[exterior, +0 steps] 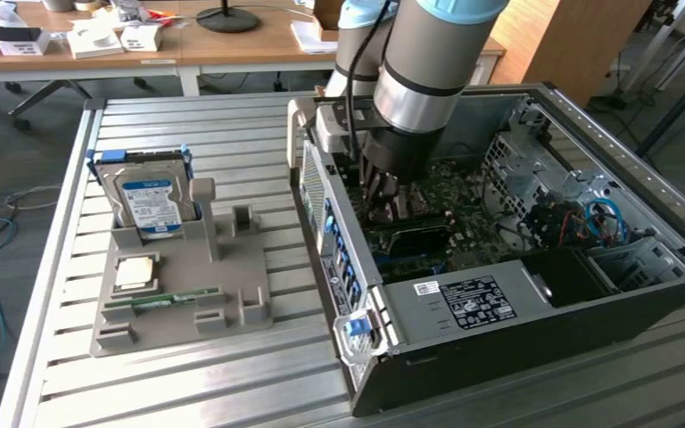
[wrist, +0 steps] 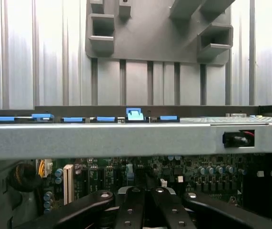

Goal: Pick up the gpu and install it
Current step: 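Press down on the gpu until it lock into place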

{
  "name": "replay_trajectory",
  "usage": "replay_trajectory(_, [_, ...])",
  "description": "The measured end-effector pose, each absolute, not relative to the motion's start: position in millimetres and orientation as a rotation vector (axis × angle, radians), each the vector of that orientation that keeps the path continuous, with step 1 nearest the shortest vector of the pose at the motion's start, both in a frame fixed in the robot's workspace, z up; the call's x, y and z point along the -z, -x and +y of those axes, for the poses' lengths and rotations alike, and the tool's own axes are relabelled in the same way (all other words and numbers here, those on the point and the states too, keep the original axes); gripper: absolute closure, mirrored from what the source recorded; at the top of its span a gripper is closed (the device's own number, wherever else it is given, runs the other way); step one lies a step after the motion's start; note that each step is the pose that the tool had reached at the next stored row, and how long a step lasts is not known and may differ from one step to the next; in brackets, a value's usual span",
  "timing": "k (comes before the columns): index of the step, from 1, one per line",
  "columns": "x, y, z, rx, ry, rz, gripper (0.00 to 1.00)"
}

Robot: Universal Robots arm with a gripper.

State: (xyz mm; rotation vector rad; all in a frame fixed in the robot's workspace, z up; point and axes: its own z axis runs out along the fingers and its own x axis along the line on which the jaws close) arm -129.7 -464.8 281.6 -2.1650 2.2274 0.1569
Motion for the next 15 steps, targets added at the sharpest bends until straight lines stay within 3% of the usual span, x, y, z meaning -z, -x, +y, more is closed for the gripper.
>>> replay_trajectory(15, [-281.6,138.0,-464.9,-0.184,2.175,2.24,0.89])
